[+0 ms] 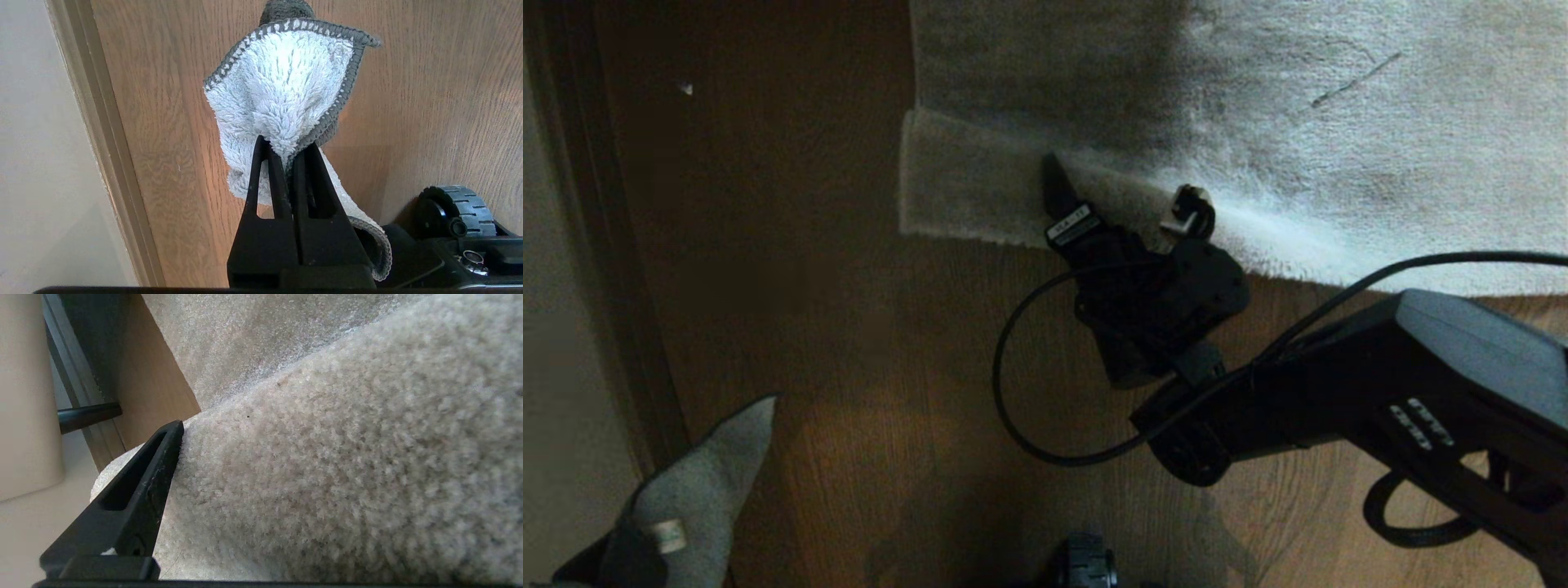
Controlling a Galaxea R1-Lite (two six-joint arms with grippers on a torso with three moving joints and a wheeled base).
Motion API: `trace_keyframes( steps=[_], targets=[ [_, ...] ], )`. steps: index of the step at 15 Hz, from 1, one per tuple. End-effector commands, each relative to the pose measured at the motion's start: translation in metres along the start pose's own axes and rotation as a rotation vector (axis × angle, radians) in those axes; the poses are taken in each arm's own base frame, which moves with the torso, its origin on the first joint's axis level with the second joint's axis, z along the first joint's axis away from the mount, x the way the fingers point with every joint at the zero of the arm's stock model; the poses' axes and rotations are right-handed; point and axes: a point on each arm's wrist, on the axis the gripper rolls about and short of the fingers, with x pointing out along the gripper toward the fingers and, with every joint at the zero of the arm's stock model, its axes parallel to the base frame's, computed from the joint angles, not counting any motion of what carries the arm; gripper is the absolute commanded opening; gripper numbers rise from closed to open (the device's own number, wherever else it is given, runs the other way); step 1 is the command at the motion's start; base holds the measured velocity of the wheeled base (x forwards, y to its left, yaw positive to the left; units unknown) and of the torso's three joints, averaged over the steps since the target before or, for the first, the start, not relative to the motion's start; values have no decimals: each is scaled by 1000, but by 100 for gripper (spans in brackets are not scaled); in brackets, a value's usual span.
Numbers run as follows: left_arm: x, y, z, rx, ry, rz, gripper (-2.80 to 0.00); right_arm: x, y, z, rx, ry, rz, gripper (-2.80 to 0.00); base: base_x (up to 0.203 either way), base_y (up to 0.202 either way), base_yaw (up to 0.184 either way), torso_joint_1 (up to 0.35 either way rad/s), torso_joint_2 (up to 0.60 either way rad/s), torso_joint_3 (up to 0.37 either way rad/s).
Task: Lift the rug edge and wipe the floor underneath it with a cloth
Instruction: Lift up the carpet
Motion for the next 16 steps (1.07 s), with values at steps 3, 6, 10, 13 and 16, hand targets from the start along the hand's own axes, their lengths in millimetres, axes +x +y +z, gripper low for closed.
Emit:
trace_keyframes(
  steps=[3,6,10,13,16],
  targets=[
    [0,0,0,0,0,0,-280,0,4,4,26,-35,28,0,0,0,0,0,0,0],
    [0,0,0,0,0,0,-280,0,6,6,27,-39,32,-280,0,0,0,0,0,0],
    [0,0,0,0,0,0,-280,0,8,10,33,-43,35,-280,0,0,0,0,0,0],
    [0,0,0,0,0,0,-280,0,11,13,33,-47,39,-280,0,0,0,0,0,0],
    [0,0,0,0,1,0,-280,0,13,17,35,-52,43,-280,0,0,0,0,0,0]
  ],
)
